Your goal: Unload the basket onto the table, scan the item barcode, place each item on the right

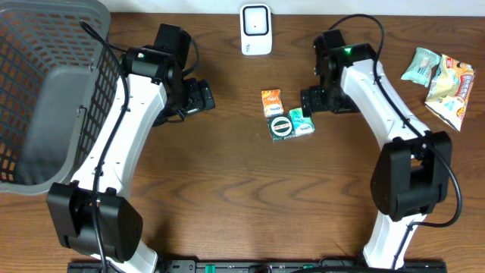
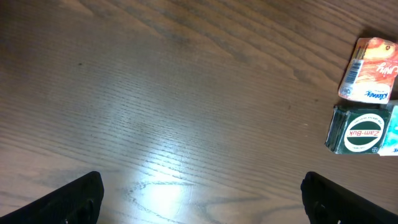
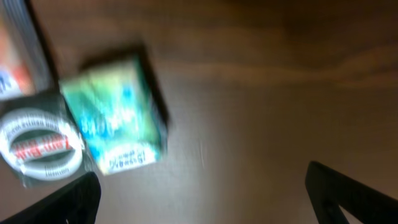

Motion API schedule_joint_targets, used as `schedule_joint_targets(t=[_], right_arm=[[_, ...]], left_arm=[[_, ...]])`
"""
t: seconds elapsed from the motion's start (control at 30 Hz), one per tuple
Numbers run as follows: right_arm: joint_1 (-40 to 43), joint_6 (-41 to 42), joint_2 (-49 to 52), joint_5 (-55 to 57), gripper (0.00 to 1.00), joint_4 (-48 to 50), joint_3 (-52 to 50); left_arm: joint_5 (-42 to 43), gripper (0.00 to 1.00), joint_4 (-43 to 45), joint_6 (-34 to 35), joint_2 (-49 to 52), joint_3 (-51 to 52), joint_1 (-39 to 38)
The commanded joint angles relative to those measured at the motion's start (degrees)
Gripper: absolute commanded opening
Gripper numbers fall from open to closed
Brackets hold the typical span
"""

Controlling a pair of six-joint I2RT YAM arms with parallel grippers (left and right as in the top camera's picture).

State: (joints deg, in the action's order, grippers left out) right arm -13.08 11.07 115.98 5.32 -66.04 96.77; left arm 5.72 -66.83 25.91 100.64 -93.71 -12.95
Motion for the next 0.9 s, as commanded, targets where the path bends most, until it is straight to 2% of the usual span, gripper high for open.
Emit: schedule_joint_targets(t=[0.0,0.17,0.23,0.3,0.47,0.6,0.73,0.87], right_arm=[[2.2,-0.2,-0.5,-4.1,0.99,4.1,-2.1],[3.7,-0.3,-0.5,-7.9,0.99,7.3,-4.3],[3.7,-1.4,-0.5,-9.7,0.92,9.2,-5.6],[3.5,-3.1,-0.5,-10.8,0.74,11.4,-7.2],[3.8,-5.8,-0.5,-18.2,0.75,17.3,-11.4],[4.4,-5.8,-0.5,-23.6,0.58,20.9,-14.4],[4.6,-6.1,-0.5,-28.4,0.58,23.4,-17.2],[4.8,-6.0,-0.5,-28.4,0.56,25.7,-20.6]], left_arm=[[-0.2,1.0,-0.2,0.7,0.2,0.3,0.1],[-0.2,1.0,-0.2,0.7,0.2,0.3,0.1],[-0.2,1.0,-0.2,0.7,0.2,0.3,0.1],[-0.2,1.0,-0.2,0.7,0.2,0.3,0.1],[-0.2,1.0,-0.2,0.7,0.2,0.3,0.1],[-0.2,1.0,-0.2,0.7,0.2,0.3,0.1],[-0.2,1.0,-0.2,0.7,0.2,0.3,0.1],[-0.2,1.0,-0.2,0.7,0.2,0.3,0.1]])
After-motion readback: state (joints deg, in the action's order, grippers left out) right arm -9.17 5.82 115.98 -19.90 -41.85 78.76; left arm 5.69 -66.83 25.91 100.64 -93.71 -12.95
